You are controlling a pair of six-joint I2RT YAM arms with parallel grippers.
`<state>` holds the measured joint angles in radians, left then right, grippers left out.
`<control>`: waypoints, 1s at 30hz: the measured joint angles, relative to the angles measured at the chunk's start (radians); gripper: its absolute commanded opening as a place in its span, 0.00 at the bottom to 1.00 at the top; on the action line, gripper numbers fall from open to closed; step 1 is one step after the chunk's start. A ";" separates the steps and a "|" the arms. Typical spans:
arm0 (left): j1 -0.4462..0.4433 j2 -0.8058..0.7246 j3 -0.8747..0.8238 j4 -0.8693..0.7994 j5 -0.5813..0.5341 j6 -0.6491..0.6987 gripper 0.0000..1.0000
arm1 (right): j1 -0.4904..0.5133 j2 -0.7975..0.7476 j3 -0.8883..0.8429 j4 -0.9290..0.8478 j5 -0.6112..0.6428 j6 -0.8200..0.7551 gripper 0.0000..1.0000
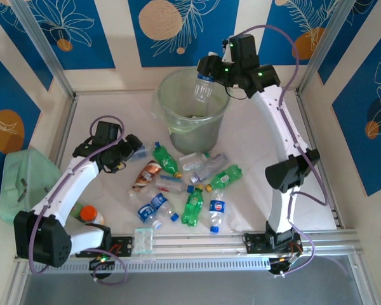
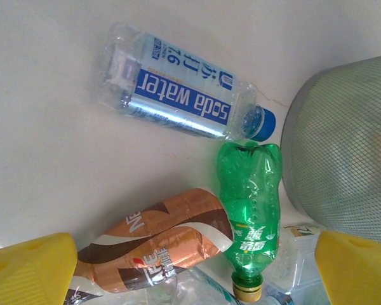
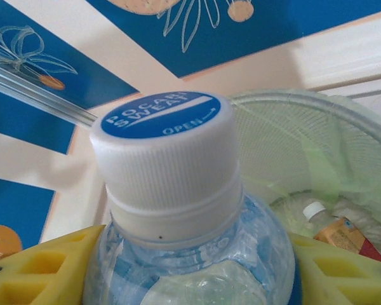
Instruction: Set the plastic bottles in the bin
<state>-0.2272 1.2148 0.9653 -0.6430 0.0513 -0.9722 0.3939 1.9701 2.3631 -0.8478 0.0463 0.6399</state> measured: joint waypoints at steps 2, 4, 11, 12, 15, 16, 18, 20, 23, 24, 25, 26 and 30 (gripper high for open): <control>0.002 0.013 -0.008 0.010 0.010 -0.013 0.97 | 0.016 0.043 0.040 -0.027 0.019 -0.018 0.55; 0.003 0.025 -0.018 0.019 0.022 -0.026 0.97 | 0.035 0.083 0.079 -0.056 0.042 -0.039 0.56; 0.003 0.041 -0.049 0.060 0.055 -0.073 0.98 | 0.080 0.137 0.109 -0.117 0.100 -0.085 0.69; 0.003 0.047 -0.050 0.065 0.060 -0.080 0.98 | 0.085 0.140 0.109 -0.122 0.106 -0.088 0.73; 0.004 0.068 -0.056 0.085 0.069 -0.102 0.99 | 0.093 0.145 0.109 -0.138 0.121 -0.101 0.80; 0.004 0.077 -0.056 0.090 0.072 -0.108 0.99 | 0.095 0.146 0.109 -0.142 0.127 -0.103 0.82; 0.004 0.096 -0.056 0.104 0.077 -0.121 0.99 | 0.096 0.146 0.109 -0.144 0.135 -0.106 0.83; 0.004 0.117 -0.056 0.120 0.079 -0.132 0.99 | 0.096 0.146 0.109 -0.146 0.141 -0.107 0.84; 0.004 0.154 -0.056 0.143 0.083 -0.149 0.99 | 0.098 0.146 0.109 -0.150 0.147 -0.106 0.84; 0.004 0.169 -0.056 0.149 0.086 -0.154 0.99 | 0.098 0.146 0.109 -0.150 0.150 -0.106 0.84; 0.005 0.185 -0.055 0.156 0.087 -0.157 1.00 | 0.102 0.145 0.109 -0.151 0.151 -0.107 0.84; 0.005 0.199 -0.054 0.160 0.087 -0.159 1.00 | 0.103 0.145 0.109 -0.153 0.156 -0.108 0.84; 0.005 0.260 -0.031 0.173 0.087 -0.172 1.00 | 0.129 0.127 0.109 -0.167 0.172 -0.113 0.84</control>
<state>-0.2226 1.4746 0.9348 -0.4702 0.1387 -1.1439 0.5224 2.0968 2.4725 -1.0145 0.2188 0.5266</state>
